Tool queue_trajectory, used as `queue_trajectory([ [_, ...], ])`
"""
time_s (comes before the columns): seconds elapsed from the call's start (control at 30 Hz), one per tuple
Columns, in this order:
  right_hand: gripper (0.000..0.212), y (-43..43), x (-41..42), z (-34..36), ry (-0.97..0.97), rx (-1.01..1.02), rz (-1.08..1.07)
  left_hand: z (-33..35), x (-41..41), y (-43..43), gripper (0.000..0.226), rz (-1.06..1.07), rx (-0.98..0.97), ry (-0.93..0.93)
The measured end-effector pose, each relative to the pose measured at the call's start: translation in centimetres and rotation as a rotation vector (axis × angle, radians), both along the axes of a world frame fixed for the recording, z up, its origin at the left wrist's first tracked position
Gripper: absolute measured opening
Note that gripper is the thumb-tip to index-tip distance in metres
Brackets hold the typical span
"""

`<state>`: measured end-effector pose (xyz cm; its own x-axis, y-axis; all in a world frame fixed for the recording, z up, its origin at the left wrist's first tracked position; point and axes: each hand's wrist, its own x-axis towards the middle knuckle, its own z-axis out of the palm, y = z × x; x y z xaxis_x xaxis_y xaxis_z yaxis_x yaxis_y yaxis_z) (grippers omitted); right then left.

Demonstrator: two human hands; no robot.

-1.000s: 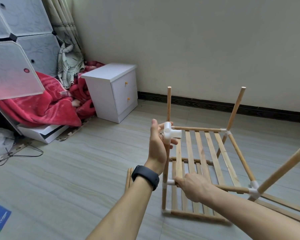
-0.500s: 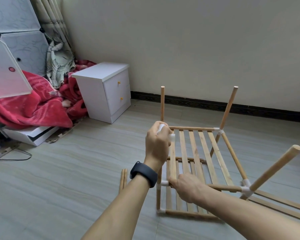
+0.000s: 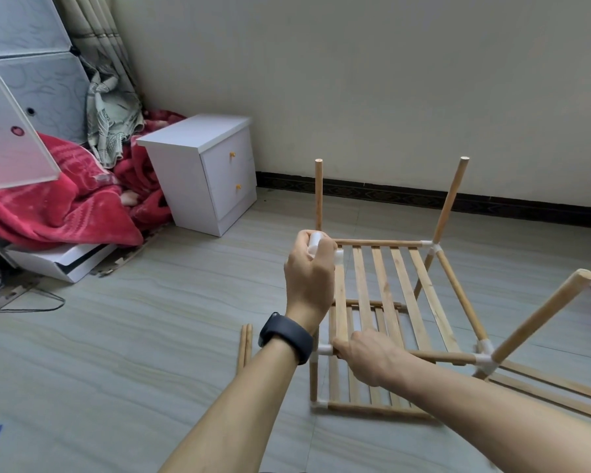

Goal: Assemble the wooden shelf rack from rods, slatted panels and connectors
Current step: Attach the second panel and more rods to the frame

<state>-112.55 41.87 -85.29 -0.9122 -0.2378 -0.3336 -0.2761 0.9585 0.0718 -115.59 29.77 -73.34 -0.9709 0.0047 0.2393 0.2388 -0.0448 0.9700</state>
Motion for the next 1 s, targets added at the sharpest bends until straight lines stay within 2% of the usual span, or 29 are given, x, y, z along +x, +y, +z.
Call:
queue_trajectory([
  [0.07, 0.027, 0.1, 0.0, -0.2, 0.005, 0.011, 0.007, -0.3, 0.0, -0.4, 0.032, -0.07, -0.01, -0.007],
  [0.13, 0.025, 0.2, -0.1, -0.4, 0.03, 0.025, 0.023, -1.2, 0.1, -1.4, 0.052, -0.132, -0.061, 0.0],
  [0.2, 0.022, 0.5, -0.4, -0.7, 0.069, 0.048, 0.054, -2.7, 0.2, -3.1, 0.066, -0.094, -0.128, 0.008],
  [0.33, 0.029, 1.1, -1.0, -1.2, 0.077, 0.073, 0.101, -7.8, -0.2, -8.4, 0.058, 0.115, -0.272, -0.154],
  [0.47, 0.03, 0.7, -1.6, -2.0, 0.14, -0.015, 0.106, -16.0, 0.9, -14.4, 0.046, 0.167, -0.585, -0.419],
  [0.57, 0.027, -0.2, -1.6, -3.4, 0.22, -0.136, 0.069, -22.4, 4.1, -17.6, 0.039, 0.04, -0.923, -0.622],
  [0.7, 0.021, -1.3, -0.9, -6.2, 0.428, -0.196, -0.016, -28.6, 8.3, -19.3, 0.056, -0.295, -1.247, -0.85],
  [0.77, 0.021, -1.5, -0.7, -7.2, 0.543, -0.19, -0.018, -30.7, 10.0, -19.5, 0.06, -0.332, -1.317, -0.959],
  [0.83, 0.028, -1.6, -0.8, -8.1, 0.609, -0.204, -0.024, -32.6, 11.5, -19.8, 0.056, -0.267, -1.346, -1.059],
  [0.93, 0.032, -1.6, -1.0, -9.0, 0.676, -0.22, -0.036, -34.8, 13.1, -20.2, 0.051, -0.12, -1.269, -1.222],
  [1.0, 0.034, -1.6, -1.2, -9.3, 0.706, -0.215, -0.037, -35.9, 13.5, -20.3, 0.044, -0.025, -1.202, -1.265],
])
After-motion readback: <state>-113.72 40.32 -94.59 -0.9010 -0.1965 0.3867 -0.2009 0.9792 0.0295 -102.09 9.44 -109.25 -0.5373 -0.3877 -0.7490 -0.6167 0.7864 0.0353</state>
